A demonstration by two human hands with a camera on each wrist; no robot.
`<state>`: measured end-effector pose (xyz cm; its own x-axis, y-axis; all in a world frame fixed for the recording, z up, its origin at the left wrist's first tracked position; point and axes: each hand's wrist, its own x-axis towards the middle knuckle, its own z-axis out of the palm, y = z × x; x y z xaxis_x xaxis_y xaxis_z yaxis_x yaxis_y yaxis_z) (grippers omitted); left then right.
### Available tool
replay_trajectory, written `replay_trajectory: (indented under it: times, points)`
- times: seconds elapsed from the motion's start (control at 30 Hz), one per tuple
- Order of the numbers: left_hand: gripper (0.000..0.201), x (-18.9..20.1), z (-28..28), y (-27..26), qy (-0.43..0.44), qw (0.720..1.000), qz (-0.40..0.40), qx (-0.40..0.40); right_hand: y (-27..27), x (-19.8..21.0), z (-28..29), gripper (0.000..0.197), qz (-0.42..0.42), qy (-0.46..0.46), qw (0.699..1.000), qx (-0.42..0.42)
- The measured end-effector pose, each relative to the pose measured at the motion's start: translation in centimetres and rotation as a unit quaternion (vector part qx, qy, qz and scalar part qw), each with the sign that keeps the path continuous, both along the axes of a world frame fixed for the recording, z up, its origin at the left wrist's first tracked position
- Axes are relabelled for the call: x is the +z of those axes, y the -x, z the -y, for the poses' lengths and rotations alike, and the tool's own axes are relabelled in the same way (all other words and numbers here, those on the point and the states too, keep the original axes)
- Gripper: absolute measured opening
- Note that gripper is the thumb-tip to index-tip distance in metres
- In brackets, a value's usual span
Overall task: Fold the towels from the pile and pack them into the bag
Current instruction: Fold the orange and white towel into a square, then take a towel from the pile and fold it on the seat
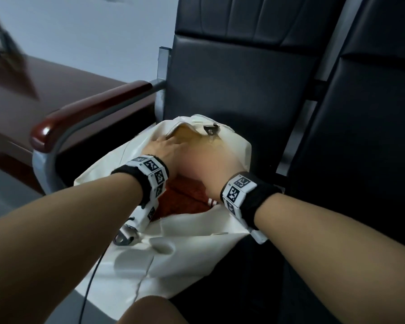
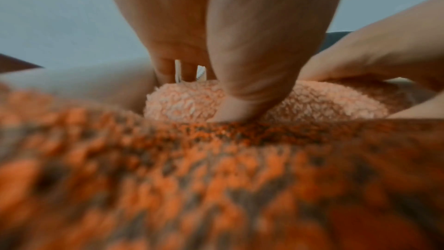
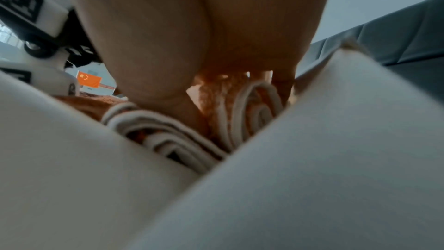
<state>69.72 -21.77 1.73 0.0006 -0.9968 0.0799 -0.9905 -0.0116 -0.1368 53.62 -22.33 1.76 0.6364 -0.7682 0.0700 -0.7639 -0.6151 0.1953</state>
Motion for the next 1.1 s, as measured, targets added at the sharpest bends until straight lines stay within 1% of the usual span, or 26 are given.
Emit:
replay_trajectory:
  times: [0.03,0.07,0.13,0.23,0.3,0.37,0.47,0.6,0.73,0.8,0.9,1.1]
  points:
    - [0.040,-0.2,0.2,-0.1,-0.019,1.000,0.010,0.000,0.2,-0.2,-0.1,0.066,-0.014,-0.016,1.000,0.002]
    - [0.038,-0.1,0.3,-0.1,-0.031,0.999,0.019,-0.001,0.3,-0.2,-0.1,0.073,-0.021,-0.030,0.999,0.000]
    - [0.038,-0.1,0.4,0.3,-0.047,0.998,0.036,0.009,0.3,-0.2,-0.2,0.076,-0.026,-0.060,0.998,-0.003]
    - [0.042,-0.3,0.3,1.0,-0.045,0.997,0.054,0.010,0.6,0.0,-0.6,0.070,-0.029,-0.082,0.996,-0.004]
    - [0.044,-0.7,0.4,1.1,-0.049,0.997,0.056,0.010,0.7,0.2,-0.8,0.066,-0.024,-0.097,0.995,-0.008]
    - [0.045,-0.2,-0.3,1.4,-0.049,0.997,0.050,0.013,0.8,0.6,-1.2,0.065,-0.016,-0.115,0.993,-0.018]
    - [0.039,1.2,-1.9,2.2,-0.037,0.998,0.047,0.019,1.3,1.1,-2.1,0.063,0.026,-0.138,0.990,-0.028]
    - [0.036,3.0,-3.9,4.0,-0.004,0.999,-0.007,0.034,3.4,1.8,-4.2,0.052,0.092,-0.147,0.984,-0.028]
    - [0.029,5.2,-5.9,7.8,-0.010,1.000,-0.019,0.011,6.1,4.1,-6.6,0.045,0.127,-0.119,0.984,-0.028]
    - [0.030,6.5,-6.6,10.2,-0.012,1.000,-0.019,-0.009,7.8,5.5,-7.8,0.042,0.131,-0.099,0.986,-0.035]
    - [0.022,8.8,-7.6,14.4,-0.012,0.999,-0.015,-0.033,11.3,7.7,-9.4,0.034,0.134,-0.069,0.987,-0.057]
    - [0.020,13.0,-9.0,24.5,-0.018,0.991,-0.100,-0.085,20.7,11.1,-12.4,0.017,0.157,-0.035,0.978,-0.132]
